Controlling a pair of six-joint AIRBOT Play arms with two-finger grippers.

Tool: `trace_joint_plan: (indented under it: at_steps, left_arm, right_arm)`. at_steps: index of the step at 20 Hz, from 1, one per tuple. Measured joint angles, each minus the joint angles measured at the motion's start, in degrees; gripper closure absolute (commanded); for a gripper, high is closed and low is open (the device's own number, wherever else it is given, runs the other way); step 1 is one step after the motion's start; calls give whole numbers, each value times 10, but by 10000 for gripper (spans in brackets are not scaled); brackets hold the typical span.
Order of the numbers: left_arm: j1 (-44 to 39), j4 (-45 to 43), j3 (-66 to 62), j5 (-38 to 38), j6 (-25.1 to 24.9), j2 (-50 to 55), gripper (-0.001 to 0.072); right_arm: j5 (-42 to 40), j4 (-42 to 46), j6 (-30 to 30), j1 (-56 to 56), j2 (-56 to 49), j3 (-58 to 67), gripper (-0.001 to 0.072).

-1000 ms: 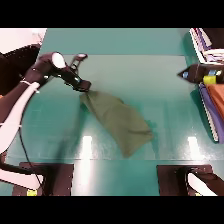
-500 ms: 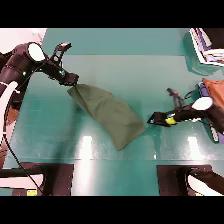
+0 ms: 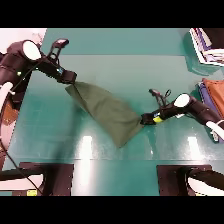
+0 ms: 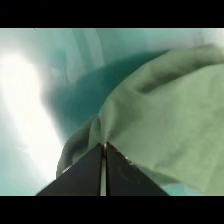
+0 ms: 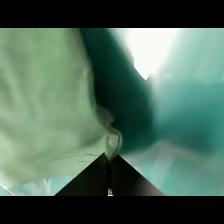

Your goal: Fold the shirts.

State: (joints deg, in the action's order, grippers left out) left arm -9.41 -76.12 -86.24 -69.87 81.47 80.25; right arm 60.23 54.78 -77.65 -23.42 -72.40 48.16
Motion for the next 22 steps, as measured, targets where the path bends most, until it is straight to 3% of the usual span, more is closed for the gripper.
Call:
trace_joint_plan:
  at_steps: [11,18,22]
  left_arm:
    - [0,-5,-12,37,34,-329,680]
    - [-1,2,-47,12,42,-355,681]
    - [-38,-2,43,-19,42,-319,681]
  right_arm:
    - [45,21,5,143,199,335,695]
    - [113,22,2,174,164,503,696]
    - [174,52,-13,138,86,527,695]
